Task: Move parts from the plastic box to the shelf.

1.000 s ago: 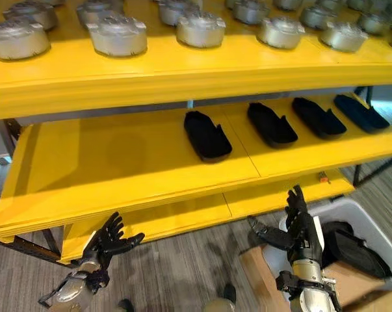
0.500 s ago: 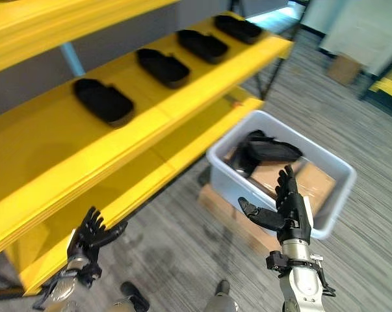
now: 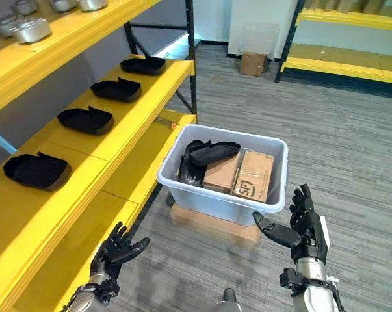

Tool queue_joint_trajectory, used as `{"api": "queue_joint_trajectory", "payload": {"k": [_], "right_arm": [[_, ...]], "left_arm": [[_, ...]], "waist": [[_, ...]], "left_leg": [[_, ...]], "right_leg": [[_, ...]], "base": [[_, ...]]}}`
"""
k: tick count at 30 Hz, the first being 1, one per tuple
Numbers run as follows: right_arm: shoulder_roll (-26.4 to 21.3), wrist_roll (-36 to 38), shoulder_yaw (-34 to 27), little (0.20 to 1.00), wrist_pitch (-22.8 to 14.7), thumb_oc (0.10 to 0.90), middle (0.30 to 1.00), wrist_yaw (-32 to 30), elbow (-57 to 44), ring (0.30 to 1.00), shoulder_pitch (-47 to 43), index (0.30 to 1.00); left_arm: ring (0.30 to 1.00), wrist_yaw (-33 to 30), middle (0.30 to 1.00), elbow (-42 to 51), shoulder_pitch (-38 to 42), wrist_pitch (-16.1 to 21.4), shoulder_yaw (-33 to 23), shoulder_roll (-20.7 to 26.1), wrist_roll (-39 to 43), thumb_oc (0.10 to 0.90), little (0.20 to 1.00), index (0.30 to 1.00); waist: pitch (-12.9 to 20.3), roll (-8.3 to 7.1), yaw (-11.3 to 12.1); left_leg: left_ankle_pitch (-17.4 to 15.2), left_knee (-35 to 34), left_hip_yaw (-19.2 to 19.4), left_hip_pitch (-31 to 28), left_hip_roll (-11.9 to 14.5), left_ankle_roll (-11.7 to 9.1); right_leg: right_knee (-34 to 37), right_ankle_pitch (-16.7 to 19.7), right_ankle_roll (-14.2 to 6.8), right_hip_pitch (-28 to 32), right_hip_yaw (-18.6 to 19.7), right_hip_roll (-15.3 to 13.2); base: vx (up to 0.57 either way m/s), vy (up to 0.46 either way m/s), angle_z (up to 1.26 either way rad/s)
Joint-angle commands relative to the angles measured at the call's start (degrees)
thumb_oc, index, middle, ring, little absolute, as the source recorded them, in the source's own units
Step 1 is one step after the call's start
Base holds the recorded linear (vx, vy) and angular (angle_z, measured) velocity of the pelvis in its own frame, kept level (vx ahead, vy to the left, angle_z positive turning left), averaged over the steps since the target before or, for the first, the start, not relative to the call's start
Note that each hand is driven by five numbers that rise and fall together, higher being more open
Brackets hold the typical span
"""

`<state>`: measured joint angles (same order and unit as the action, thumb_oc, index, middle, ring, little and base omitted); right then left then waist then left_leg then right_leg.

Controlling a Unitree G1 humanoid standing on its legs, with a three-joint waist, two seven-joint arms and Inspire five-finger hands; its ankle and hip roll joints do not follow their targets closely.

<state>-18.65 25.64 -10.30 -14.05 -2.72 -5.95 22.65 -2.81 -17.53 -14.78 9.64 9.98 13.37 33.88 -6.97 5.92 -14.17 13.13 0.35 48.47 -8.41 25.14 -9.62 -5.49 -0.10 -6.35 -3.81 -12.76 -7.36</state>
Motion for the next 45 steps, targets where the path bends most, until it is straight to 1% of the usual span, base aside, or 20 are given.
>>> {"api": "queue_joint_trajectory", "payload": {"k": [1,2,4,5,6,7,8,10,11,12,15,16,18,19,21,25,26,38,42,45], "right_arm": [[-1.14,0.58,-6.14,1.000,-7.75,0.900,1.000,-0.84,-8.78,1.000,-2.64,1.000],[-1.37,0.41,-6.19,1.000,-7.75,0.900,1.000,-1.08,-8.93,1.000,-2.66,1.000],[-2.03,0.10,-6.06,1.000,-7.77,0.900,1.000,-1.46,-8.38,1.000,-3.21,1.000],[-2.34,-0.30,-5.49,1.000,-7.50,0.900,1.000,-1.49,-8.08,1.000,-3.79,1.000],[-2.50,-0.22,-4.72,1.000,-7.41,0.900,1.000,-1.39,-7.62,1.000,-4.49,1.000],[-2.55,0.12,-4.54,1.000,-7.08,0.900,1.000,-1.02,-7.18,1.000,-4.93,1.000],[-2.58,0.41,-4.25,1.000,-6.87,0.900,1.000,-0.64,-6.92,1.000,-5.36,1.000],[-2.39,0.86,-4.35,1.000,-6.72,0.900,1.000,-0.14,-7.03,1.000,-5.30,1.000],[-2.88,0.86,-3.52,1.000,-6.43,0.900,1.000,0.21,-6.89,1.000,-6.37,1.000],[-3.42,0.38,-2.68,1.000,-6.63,0.900,1.000,0.09,-6.28,1.000,-7.66,1.000],[-4.21,0.35,-1.33,1.000,-6.46,0.900,1.000,0.07,-4.71,1.000,-9.62,1.000],[-3.60,1.25,-0.79,1.000,-6.24,0.900,1.000,0.59,-4.69,1.000,-9.68,1.000],[-2.52,1.68,-0.64,1.000,-5.49,0.900,1.000,1.89,-5.84,1.000,-8.31,1.000],[-1.97,1.25,-0.69,1.000,-4.63,0.900,1.000,2.44,-6.28,1.000,-7.79,1.000],[-1.66,1.18,-0.47,1.000,-4.42,0.900,1.000,2.47,-5.99,1.000,-7.97,1.000],[-0.23,1.61,-1.05,1.000,-3.74,0.900,1.000,2.66,-6.12,1.000,-7.50,1.000],[-0.29,1.57,-1.22,1.000,-3.72,0.900,1.000,2.70,-6.13,1.000,-7.58,1.000],[-0.97,1.00,-1.37,1.000,-3.47,0.900,1.000,3.14,-6.58,1.000,-8.17,1.000],[-0.78,0.35,-0.03,1.000,-3.69,0.900,1.000,2.64,-6.61,1.000,-9.73,1.000],[-0.49,0.32,0.69,1.000,-3.49,0.900,1.000,2.80,-6.58,1.000,-10.18,1.000]], "left_arm": [[1.000,2.14,1.000,5.88,4.52,5.05,-2.86,2.70,-0.85,0.900,1.000,1.000],[1.000,2.01,1.000,5.71,4.74,5.04,-2.89,2.62,-0.89,0.900,1.000,1.000],[1.000,1.47,1.000,5.18,5.32,5.28,-3.23,2.35,-0.83,0.900,1.000,1.000],[1.000,0.94,1.000,5.09,5.05,5.28,-3.97,2.05,-0.61,0.900,1.000,1.000],[1.000,0.73,1.000,5.13,4.99,5.28,-4.34,1.99,-0.80,0.900,1.000,1.000],[1.000,0.78,1.000,5.47,4.76,5.28,-4.77,1.87,-0.78,0.900,1.000,1.000],[1.000,0.84,1.000,5.46,4.52,5.33,-5.24,1.98,-0.96,0.900,1.000,1.000],[1.000,1.23,1.000,5.82,4.01,5.38,-5.77,1.97,-1.02,0.900,1.000,1.000],[1.000,0.80,1.000,5.72,3.69,5.54,-6.10,1.88,-0.73,0.900,1.000,1.000],[1.000,0.43,1.000,5.73,3.82,5.77,-6.51,1.84,-0.84,0.900,1.000,1.000],[1.000,-0.34,1.000,5.46,3.90,6.17,-7.33,1.26,-0.96,0.900,1.000,1.000],[1.000,-0.02,1.000,5.36,3.54,6.29,-7.40,1.05,-0.82,0.900,1.000,1.000],[1.000,0.05,1.000,5.34,3.37,6.27,-7.44,0.58,-0.93,0.900,1.000,1.000],[1.000,-0.02,1.000,6.04,3.66,6.48,-7.46,1.51,-0.76,0.900,1.000,1.000],[1.000,-0.15,1.000,6.32,3.51,6.53,-7.54,1.75,-0.90,0.900,1.000,1.000],[1.000,-0.45,1.000,6.60,4.07,6.20,-7.46,2.52,-0.88,0.900,1.000,1.000],[1.000,-0.62,1.000,6.68,4.22,6.28,-7.48,2.88,-0.41,0.900,1.000,1.000],[1.000,0.19,1.000,6.50,4.46,5.60,-6.26,3.17,0.39,0.900,1.000,1.000],[1.000,-0.47,1.000,6.71,5.27,5.33,-5.83,4.26,-0.19,0.900,1.000,1.000],[1.000,-0.66,1.000,7.07,6.26,5.06,-5.70,5.09,-1.32,0.900,1.000,1.000]], "waist": [[-2.46,-2.15,0.34],[-2.93,-2.12,0.89],[-4.29,-2.48,2.08],[-4.67,-3.00,3.26],[-4.75,-3.95,4.70],[-4.93,-5.00,5.52],[-5.12,-5.75,6.17],[-5.20,-6.18,6.21],[-5.84,-6.23,7.18],[-6.45,-5.92,8.72],[-7.10,-5.06,10.39],[-7.00,-4.72,9.91],[-6.08,-4.22,9.87],[-5.24,-4.53,9.65],[-4.67,-4.55,9.71],[-3.61,-5.80,9.26],[-3.41,-6.81,8.98],[-3.36,-8.84,9.49],[-3.79,-9.09,10.01],[-4.43,-8.68,9.57]], "left_leg": [[4.05,9.25,-4.19,0.41,9.27,-5.38],[4.15,11.35,-7.57,1.17,9.32,-5.38],[4.12,15.98,-16.04,4.70,6.82,-4.57],[2.53,17.67,-22.38,7.48,3.26,-3.25],[0.66,17.82,-27.48,12.75,-1.37,0.28],[-1.21,17.63,-30.52,15.90,-3.85,1.57],[-1.58,16.12,-31.13,18.14,-4.69,1.79],[-0.26,14.17,-29.68,18.75,-3.69,1.29],[1.38,8.39,-30.41,19.93,-4.08,0.89],[3.12,4.30,-33.56,21.27,-5.60,0.38],[4.27,-2.30,-38.70,21.13,-6.24,-0.83],[2.78,-2.28,-37.96,19.57,-6.20,-0.06],[2.30,-1.92,-35.04,18.01,-6.13,-0.41],[0.17,-0.45,-33.29,16.86,-7.85,0.68],[-0.28,-0.24,-32.40,16.68,-7.94,1.05],[-2.69,2.42,-29.44,16.93,-8.98,1.88],[-4.23,3.53,-28.61,16.77,-9.23,2.18],[-8.16,8.29,-28.08,19.05,-9.70,3.12],[-10.82,8.76,-28.99,18.87,-12.05,5.27],[-12.05,7.71,-30.97,18.52,-14.98,7.23]], "right_leg": [[2.19,-3.97,1.20,3.40,1.39,1.73],[2.04,-4.73,1.94,3.68,2.48,2.61],[1.63,-5.94,3.47,4.30,4.20,3.98],[1.31,-6.42,4.05,4.02,5.59,4.20],[1.72,-5.15,4.44,3.41,6.40,3.85],[2.13,-4.96,4.52,4.20,7.35,3.66],[2.30,-4.86,4.53,4.75,7.92,3.72],[2.75,-4.76,4.32,5.39,8.18,3.72],[2.83,-4.49,3.75,5.81,9.19,3.46],[2.81,-4.52,3.35,5.99,10.24,3.56],[2.30,-5.65,2.30,6.67,12.63,3.75],[1.90,-6.47,1.90,7.20,13.24,3.55],[2.57,-6.55,1.55,8.64,13.60,2.57],[2.20,-7.00,0.68,9.21,14.09,-0.03],[2.19,-6.65,0.52,8.74,14.70,-0.38],[1.90,-5.83,-0.85,7.51,15.23,-2.67],[2.62,-5.12,-1.57,7.31,15.36,-3.53],[3.81,-3.94,-3.02,7.88,14.17,-5.59],[-1.66,-2.25,-4.59,5.93,15.24,-6.98],[-9.92,2.96,-5.70,1.06,17.71,-6.15]], "base": [[0.07,-0.301,-0.80],[0.04,-0.102,-0.69],[0.03,-0.143,-0.58],[-0.04,-0.139,-0.45],[-0.02,-0.134,-0.46],[0.03,-0.140,-0.47],[0.14,-0.098,-0.41],[0.15,0.012,-0.25],[0.18,0.148,-0.29],[0.22,0.185,-0.38],[0.21,0.149,-1.01],[0.23,0.174,-1.29],[0.31,0.263,-0.74],[0.30,0.266,-0.74],[0.22,0.207,-0.60],[0.16,0.134,-0.15],[0.08,0.073,0.00],[0.06,0.040,-0.09],[0.07,0.123,0.06],[0.03,0.151,0.05]]}}
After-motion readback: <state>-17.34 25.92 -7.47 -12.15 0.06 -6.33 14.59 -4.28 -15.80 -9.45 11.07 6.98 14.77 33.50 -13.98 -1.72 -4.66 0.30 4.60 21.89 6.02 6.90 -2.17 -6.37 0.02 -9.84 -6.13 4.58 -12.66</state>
